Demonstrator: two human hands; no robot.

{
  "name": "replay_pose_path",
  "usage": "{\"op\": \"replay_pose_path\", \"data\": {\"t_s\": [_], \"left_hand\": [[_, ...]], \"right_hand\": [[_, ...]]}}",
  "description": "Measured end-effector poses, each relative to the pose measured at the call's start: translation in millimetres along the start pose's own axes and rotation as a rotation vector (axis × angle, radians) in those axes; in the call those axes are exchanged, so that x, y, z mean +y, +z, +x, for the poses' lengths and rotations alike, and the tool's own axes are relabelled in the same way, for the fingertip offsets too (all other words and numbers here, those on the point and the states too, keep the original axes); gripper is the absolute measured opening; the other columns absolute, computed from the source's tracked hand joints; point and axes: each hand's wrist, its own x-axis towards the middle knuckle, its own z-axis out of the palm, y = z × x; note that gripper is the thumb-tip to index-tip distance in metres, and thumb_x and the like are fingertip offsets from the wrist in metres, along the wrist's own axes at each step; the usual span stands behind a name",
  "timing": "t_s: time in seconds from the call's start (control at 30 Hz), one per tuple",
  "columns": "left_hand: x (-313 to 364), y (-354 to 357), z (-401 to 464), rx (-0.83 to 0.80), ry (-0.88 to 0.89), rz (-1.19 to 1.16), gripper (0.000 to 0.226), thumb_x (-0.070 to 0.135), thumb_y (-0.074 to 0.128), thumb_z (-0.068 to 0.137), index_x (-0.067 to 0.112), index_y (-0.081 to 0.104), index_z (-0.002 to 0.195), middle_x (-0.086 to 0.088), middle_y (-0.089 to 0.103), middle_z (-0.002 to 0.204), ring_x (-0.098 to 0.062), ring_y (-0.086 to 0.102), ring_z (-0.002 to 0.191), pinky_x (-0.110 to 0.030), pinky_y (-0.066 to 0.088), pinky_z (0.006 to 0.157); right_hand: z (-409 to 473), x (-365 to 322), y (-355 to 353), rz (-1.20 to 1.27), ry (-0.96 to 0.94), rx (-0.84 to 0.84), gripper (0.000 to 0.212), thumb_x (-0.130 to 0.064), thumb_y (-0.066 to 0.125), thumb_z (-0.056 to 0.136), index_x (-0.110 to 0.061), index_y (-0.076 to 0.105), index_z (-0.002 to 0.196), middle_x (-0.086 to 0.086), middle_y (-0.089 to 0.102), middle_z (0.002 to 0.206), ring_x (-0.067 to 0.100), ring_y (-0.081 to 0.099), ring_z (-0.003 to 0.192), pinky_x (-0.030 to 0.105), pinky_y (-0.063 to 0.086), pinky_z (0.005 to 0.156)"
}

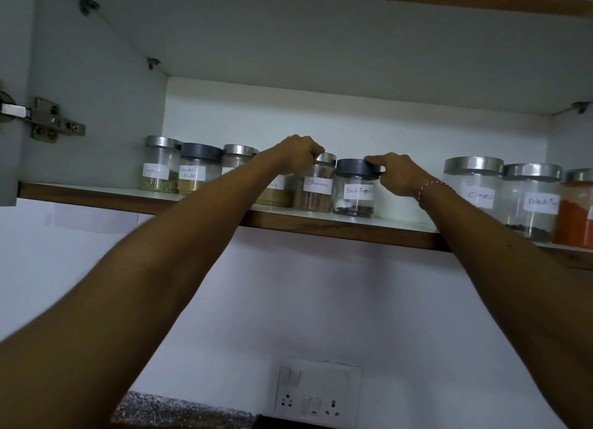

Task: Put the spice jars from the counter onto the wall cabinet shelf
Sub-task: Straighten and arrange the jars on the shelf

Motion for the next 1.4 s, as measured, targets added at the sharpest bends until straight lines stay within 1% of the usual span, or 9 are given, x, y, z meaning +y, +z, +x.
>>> {"op": "replay_pose_path", "data": {"t_s": [0.13, 0.37, 0.5, 0.63, 0.73, 0.93, 1.03, 1.13, 1.4], "left_hand": [[-1.7, 4.2, 6.0, -0.069, -0.015, 0.018, 0.034, 0.002, 0.04, 0.09, 0.0, 0.049, 0.123, -0.021, 0.054, 0.125, -0.032, 0.05, 0.111, -0.036, 0.036, 0.085], [-7.1, 8.1, 14.7, -0.186, -0.072, 0.096, 0.031, 0.009, 0.039, 0.093, 0.003, 0.041, 0.124, -0.021, 0.052, 0.123, -0.029, 0.049, 0.099, -0.039, 0.04, 0.082], [-9.7, 11.4, 14.3, -0.179, -0.096, 0.087, 0.039, 0.009, 0.037, 0.095, 0.002, 0.033, 0.134, -0.022, 0.045, 0.133, -0.035, 0.047, 0.118, -0.038, 0.038, 0.088], [-9.4, 21.0, 6.4, -0.157, -0.045, 0.091, 0.062, 0.002, 0.033, 0.096, 0.002, 0.0, 0.148, -0.018, 0.0, 0.158, -0.032, 0.01, 0.145, -0.038, 0.015, 0.116], [-7.5, 18.6, -0.4, -0.083, -0.008, 0.07, 0.067, 0.009, 0.035, 0.098, 0.006, -0.01, 0.148, -0.013, -0.011, 0.158, -0.027, -0.005, 0.147, -0.042, 0.005, 0.12], [-1.9, 25.1, -20.7, -0.043, -0.403, 0.001, 0.077, 0.027, 0.038, 0.098, 0.006, -0.018, 0.145, -0.024, -0.026, 0.151, -0.04, -0.023, 0.14, -0.06, -0.005, 0.112], [13.2, 23.2, -25.0, 0.038, -0.148, 0.134, 0.073, 0.016, 0.038, 0.097, 0.007, -0.014, 0.147, -0.019, -0.02, 0.154, -0.032, -0.018, 0.144, -0.052, -0.006, 0.115], [54.9, 27.5, -25.1, 0.045, 0.069, 0.075, 0.069, 0.018, 0.036, 0.098, 0.006, -0.011, 0.147, -0.015, -0.014, 0.157, -0.028, -0.011, 0.146, -0.045, -0.003, 0.117], [166.0, 37.6, -14.0, -0.017, 0.241, -0.068, 0.064, 0.029, 0.029, 0.101, 0.003, -0.007, 0.148, -0.014, -0.01, 0.158, -0.025, -0.009, 0.146, -0.041, 0.002, 0.118]], "right_hand": [[6.8, 0.2, 2.2, -0.042, 0.027, -0.071, 0.053, 0.006, 0.038, 0.09, -0.007, 0.034, 0.141, 0.021, 0.041, 0.142, 0.039, 0.038, 0.129, 0.041, 0.03, 0.106], [19.4, 2.0, 10.8, -0.087, 0.065, -0.192, 0.058, 0.0, 0.035, 0.094, -0.009, 0.014, 0.147, 0.019, 0.032, 0.148, 0.036, 0.032, 0.134, 0.04, 0.026, 0.109], [21.0, 1.3, 12.6, -0.094, 0.07, -0.196, 0.06, 0.0, 0.035, 0.094, -0.011, 0.009, 0.148, 0.018, 0.027, 0.151, 0.036, 0.029, 0.136, 0.04, 0.025, 0.11], [12.0, -3.3, 17.9, -0.082, 0.065, -0.169, 0.066, 0.004, 0.035, 0.092, -0.012, 0.004, 0.148, 0.017, 0.01, 0.156, 0.037, 0.023, 0.139, 0.037, 0.021, 0.112], [-1.4, -3.9, 13.6, -0.075, 0.043, -0.111, 0.07, 0.006, 0.037, 0.09, -0.012, 0.003, 0.148, 0.018, 0.001, 0.156, 0.034, 0.016, 0.143, 0.035, 0.017, 0.115], [-31.2, -0.5, 6.0, -0.077, 0.053, -0.097, 0.066, -0.002, 0.04, 0.093, -0.012, 0.006, 0.149, 0.015, 0.004, 0.157, 0.027, 0.01, 0.145, 0.034, 0.014, 0.116], [-47.0, 3.7, -0.9, -0.111, 0.046, -0.038, 0.061, -0.004, 0.038, 0.094, -0.011, 0.01, 0.148, 0.013, 0.007, 0.157, 0.024, 0.007, 0.146, 0.036, 0.013, 0.117], [-64.9, 14.1, -14.8, -0.235, 0.02, 0.098, 0.059, -0.003, 0.04, 0.094, -0.011, 0.017, 0.147, 0.013, 0.012, 0.157, 0.026, 0.009, 0.145, 0.041, 0.02, 0.115], [-107.6, 88.9, -78.1, -0.297, 0.154, 0.228, 0.059, 0.0, 0.044, 0.092, -0.011, 0.021, 0.146, 0.016, 0.015, 0.155, 0.03, 0.012, 0.144, 0.05, 0.021, 0.115]]}}
